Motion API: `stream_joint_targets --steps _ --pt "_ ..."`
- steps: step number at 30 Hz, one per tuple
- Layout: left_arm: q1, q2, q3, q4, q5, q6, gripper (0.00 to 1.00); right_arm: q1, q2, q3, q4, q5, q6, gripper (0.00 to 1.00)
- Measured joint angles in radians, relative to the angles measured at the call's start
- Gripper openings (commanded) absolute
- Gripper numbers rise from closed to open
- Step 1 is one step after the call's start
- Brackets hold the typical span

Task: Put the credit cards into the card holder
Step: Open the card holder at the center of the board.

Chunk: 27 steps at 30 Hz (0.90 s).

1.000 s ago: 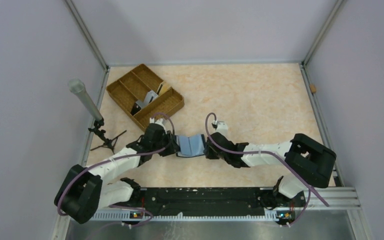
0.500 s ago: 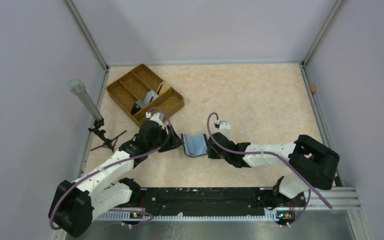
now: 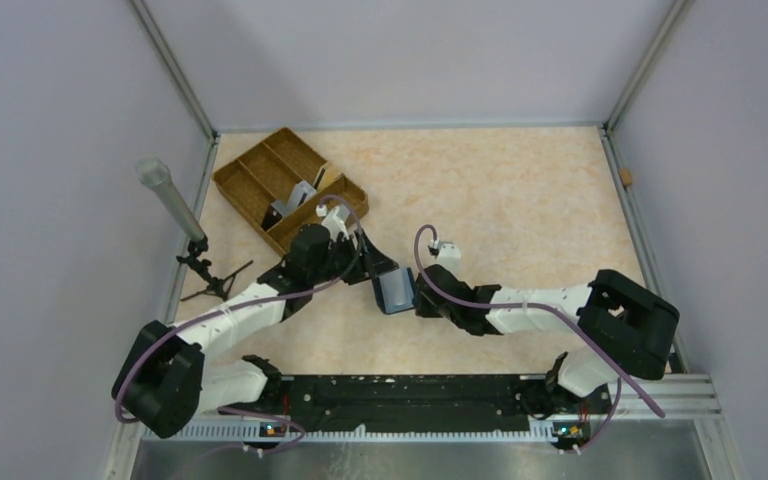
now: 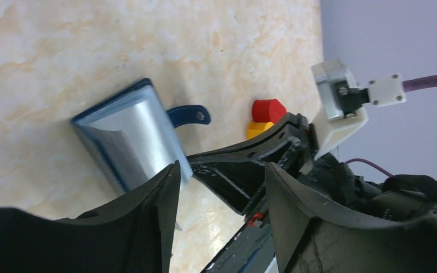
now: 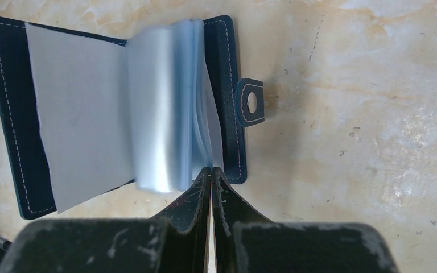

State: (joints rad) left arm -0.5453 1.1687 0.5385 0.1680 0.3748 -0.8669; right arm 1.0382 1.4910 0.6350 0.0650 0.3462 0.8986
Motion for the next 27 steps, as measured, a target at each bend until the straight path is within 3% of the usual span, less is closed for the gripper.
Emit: stream_joint_targets --steps 8,15,20,27 --pt "-0.061 0.101 0.057 0.111 0.008 -0.011 0.57 0.000 -0.007 -0.006 0.010 -0.001 0.000 0.00" --pt "-0.073 0.161 0.061 0.124 0.017 -0.022 0.57 0.000 -0.113 -0.048 0.061 -0.010 -0.018 0.00" --pt "-0.073 0.101 0.063 0.075 -0.024 -0.019 0.56 0.000 -0.185 -0.052 0.144 -0.032 -0.060 0.00" --pt "-0.073 -0.050 0.053 0.031 -0.090 -0.012 0.56 0.012 -0.132 -0.052 0.222 -0.082 -0.096 0.00"
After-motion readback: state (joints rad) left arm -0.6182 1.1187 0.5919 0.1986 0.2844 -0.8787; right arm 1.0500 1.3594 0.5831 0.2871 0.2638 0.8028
